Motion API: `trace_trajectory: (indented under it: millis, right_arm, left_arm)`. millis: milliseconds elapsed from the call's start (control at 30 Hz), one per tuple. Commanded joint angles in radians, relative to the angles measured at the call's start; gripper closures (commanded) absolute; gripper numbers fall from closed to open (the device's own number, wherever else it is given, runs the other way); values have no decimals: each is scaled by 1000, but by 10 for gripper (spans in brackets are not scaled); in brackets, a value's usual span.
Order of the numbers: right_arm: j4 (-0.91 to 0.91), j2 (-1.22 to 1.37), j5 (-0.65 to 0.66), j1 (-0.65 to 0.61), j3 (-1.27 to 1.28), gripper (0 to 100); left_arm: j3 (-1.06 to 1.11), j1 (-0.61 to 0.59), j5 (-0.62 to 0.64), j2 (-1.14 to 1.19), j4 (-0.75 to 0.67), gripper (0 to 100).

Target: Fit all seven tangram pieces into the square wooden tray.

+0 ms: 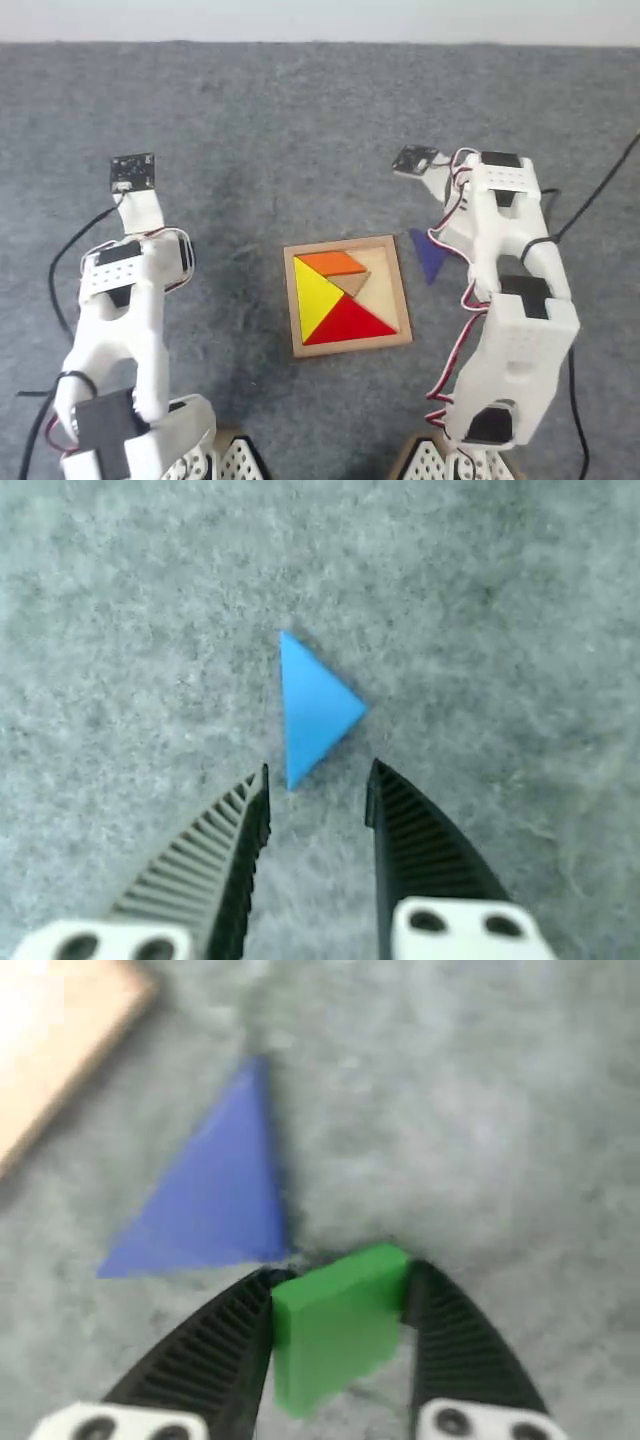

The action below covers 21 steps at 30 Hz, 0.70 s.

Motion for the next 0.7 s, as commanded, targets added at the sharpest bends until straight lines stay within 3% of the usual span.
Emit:
trace_trajectory:
  millis: [0,333,500,667]
  right_arm:
    - [-16,-12,-49,45,-32,910]
    - [-13,-53,-71,91,-38,970]
    - [68,-226,-241,44,-37,992]
    - [245,-420,-445,-110,-28,992]
  left_arm:
    - [-5,-3,8,-48,-25,844]
    - [-5,2,8,-41,-25,844]
    - [-7,2,8,-41,-25,844]
    - [-7,2,8,-41,-25,844]
